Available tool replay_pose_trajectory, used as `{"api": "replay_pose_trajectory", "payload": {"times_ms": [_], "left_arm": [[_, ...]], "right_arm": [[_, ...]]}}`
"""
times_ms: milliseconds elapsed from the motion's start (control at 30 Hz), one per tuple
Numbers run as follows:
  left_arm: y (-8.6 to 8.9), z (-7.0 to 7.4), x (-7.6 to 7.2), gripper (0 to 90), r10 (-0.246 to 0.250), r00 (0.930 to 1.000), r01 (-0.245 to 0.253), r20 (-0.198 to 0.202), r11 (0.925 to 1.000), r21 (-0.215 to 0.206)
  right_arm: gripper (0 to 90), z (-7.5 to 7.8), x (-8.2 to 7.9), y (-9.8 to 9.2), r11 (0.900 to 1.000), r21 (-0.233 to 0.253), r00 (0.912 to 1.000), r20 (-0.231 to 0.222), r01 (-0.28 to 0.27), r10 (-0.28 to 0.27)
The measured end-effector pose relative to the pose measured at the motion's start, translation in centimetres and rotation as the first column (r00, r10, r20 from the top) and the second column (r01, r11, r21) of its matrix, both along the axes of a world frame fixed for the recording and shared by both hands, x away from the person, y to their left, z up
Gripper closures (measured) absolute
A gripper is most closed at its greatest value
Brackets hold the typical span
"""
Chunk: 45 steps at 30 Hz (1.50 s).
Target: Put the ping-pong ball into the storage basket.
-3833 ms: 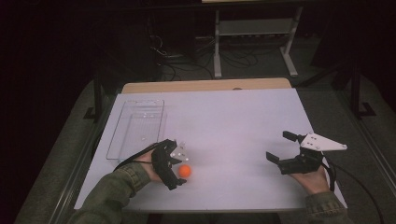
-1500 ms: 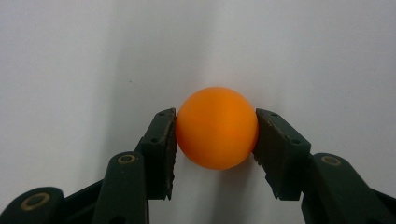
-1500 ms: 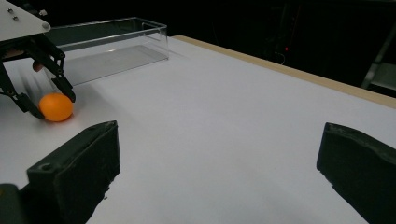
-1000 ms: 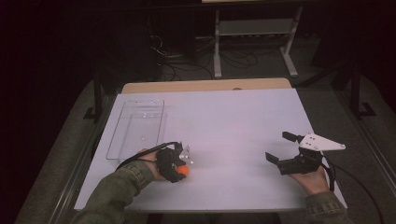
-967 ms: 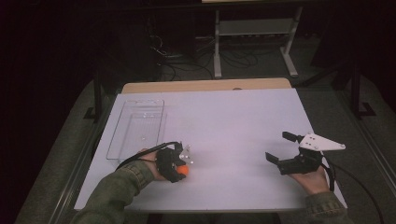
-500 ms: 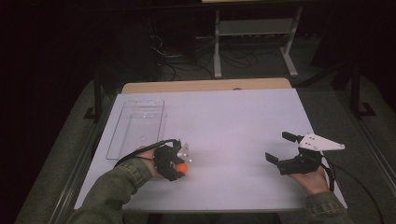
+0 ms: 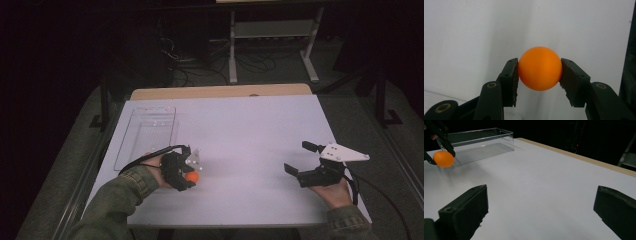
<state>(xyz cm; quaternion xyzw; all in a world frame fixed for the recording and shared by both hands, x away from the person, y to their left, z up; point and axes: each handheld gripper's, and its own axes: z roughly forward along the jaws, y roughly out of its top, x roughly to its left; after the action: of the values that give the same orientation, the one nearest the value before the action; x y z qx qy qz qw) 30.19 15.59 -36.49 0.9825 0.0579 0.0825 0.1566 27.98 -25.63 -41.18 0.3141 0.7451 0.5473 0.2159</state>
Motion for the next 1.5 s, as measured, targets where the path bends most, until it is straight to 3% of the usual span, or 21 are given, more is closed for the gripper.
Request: {"api": "replay_pose_trajectory", "payload": {"times_ms": [1133,1500], "left_arm": [[1.8,3.8,0.1,50.3,-0.013,0.9995,0.013,0.027,0.9999,-0.001],[2.7,5.0,0.5,50.3,0.011,0.9989,-0.010,0.045,0.9997,-0.021]], "right_arm": [[0.0,-0.1,0.0,0.0,1.000,0.003,1.0000,-0.006,-0.007,0.007],[0.0,-0.1,0.0,0.0,1.000,0.000,0.9999,-0.011,-0.005,0.005]]}}
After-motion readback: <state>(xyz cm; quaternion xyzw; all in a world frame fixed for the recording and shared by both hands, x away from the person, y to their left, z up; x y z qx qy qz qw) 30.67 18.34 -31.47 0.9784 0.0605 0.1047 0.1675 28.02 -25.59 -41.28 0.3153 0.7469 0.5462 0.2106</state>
